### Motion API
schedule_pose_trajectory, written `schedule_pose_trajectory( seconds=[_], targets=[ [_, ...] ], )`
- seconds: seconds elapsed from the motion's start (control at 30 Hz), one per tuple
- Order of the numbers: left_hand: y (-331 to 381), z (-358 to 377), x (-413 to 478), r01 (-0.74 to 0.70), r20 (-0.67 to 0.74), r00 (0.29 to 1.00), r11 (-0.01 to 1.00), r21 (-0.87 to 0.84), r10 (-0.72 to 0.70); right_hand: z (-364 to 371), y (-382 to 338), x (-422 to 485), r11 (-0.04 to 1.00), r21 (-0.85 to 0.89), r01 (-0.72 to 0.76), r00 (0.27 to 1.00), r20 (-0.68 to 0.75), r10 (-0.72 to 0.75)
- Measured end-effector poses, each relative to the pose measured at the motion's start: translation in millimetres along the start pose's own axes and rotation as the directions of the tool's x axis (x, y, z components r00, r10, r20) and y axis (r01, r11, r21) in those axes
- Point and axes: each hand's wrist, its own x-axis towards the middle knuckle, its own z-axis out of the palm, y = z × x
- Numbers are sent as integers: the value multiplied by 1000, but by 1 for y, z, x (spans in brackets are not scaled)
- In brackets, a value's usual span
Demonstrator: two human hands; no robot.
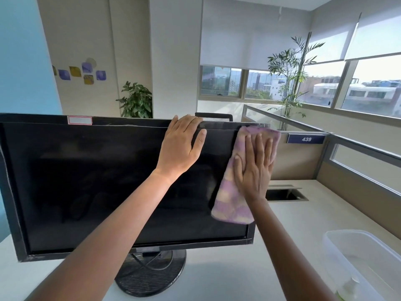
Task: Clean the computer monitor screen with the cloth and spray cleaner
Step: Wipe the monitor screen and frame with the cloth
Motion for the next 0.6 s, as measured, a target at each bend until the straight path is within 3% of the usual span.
schedule_pose_trajectory(
  seconds=[0.2, 0.4, 0.6],
  targets=[
    [1, 1, 1, -3, 25, 1000, 1000, -18, 4, 3, 4, -10, 1000, 9, 29, 998, -63, -29],
    [0, 1, 2, 4, 24, 1000, 1000, -8, -4, 8, 19, -89, 997, -53, 57, 996, 71, -53],
    [1, -3, 4, 23, 28, 999, 999, -31, -22, 6, -2, -51, 994, 9, -109, 992, 65, 108]
  ],
)
